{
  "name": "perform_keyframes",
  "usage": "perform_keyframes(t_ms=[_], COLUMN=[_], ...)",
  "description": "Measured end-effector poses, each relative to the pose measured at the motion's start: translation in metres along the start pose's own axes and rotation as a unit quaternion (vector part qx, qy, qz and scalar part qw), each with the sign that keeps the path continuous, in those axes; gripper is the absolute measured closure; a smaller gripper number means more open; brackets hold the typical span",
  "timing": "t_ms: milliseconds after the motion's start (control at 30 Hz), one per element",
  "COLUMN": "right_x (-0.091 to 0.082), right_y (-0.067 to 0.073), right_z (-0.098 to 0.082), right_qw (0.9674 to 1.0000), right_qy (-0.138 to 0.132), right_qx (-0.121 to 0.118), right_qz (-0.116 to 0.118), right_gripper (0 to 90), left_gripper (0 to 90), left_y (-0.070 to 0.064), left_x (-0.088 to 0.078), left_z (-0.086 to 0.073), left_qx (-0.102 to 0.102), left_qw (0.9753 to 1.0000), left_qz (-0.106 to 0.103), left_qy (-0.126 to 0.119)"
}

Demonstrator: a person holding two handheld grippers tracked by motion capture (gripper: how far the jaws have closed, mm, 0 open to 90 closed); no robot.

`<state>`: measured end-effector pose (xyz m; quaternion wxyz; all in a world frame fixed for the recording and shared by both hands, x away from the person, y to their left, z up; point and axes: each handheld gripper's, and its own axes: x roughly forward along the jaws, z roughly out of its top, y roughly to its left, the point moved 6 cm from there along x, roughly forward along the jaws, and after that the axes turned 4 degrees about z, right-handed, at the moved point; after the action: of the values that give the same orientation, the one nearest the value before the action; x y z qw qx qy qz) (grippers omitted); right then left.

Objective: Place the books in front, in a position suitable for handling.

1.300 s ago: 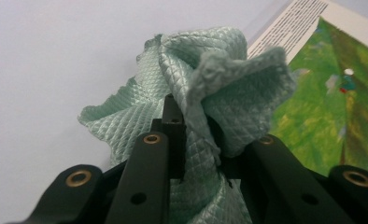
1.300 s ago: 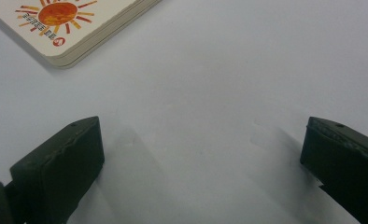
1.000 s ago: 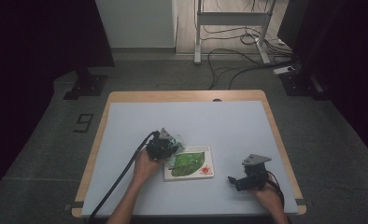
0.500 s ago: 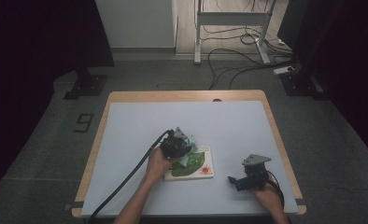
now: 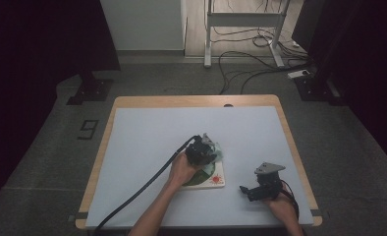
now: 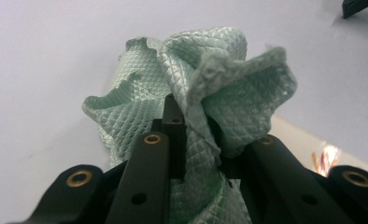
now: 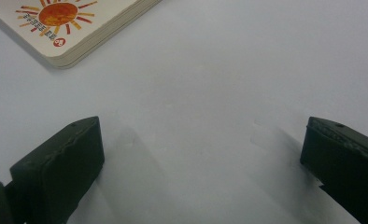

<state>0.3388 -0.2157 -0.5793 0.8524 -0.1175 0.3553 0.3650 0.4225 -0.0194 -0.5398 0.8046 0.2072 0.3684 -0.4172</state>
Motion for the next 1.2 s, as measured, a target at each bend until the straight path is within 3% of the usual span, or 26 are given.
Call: perform_keyframes(t_ms=[267, 800, 1200], right_x=[0.000, 0.000, 0.000], right_y=[0.000, 0.000, 0.000], right_z=[0.000, 0.000, 0.000], right_qw=[1.0000, 1.0000, 1.0000], right_qy=[0.000, 0.000, 0.000], right_qx=[0.001, 0.000, 0.000], right_qz=[0.000, 0.000, 0.000], right_gripper=[0.0, 0.0, 0.0], left_gripper=[76.8, 76.2, 76.1], left_y=[-0.014, -0.038, -0.025], left_x=[0.008, 0.000, -0.010], left_z=[0.007, -0.002, -0.015], left_qx=[0.011, 0.041, 0.030], left_qw=[0.9998, 0.9984, 0.9992], left_qz=[-0.014, -0.036, -0.024], left_qy=[0.001, 0.012, 0.007])
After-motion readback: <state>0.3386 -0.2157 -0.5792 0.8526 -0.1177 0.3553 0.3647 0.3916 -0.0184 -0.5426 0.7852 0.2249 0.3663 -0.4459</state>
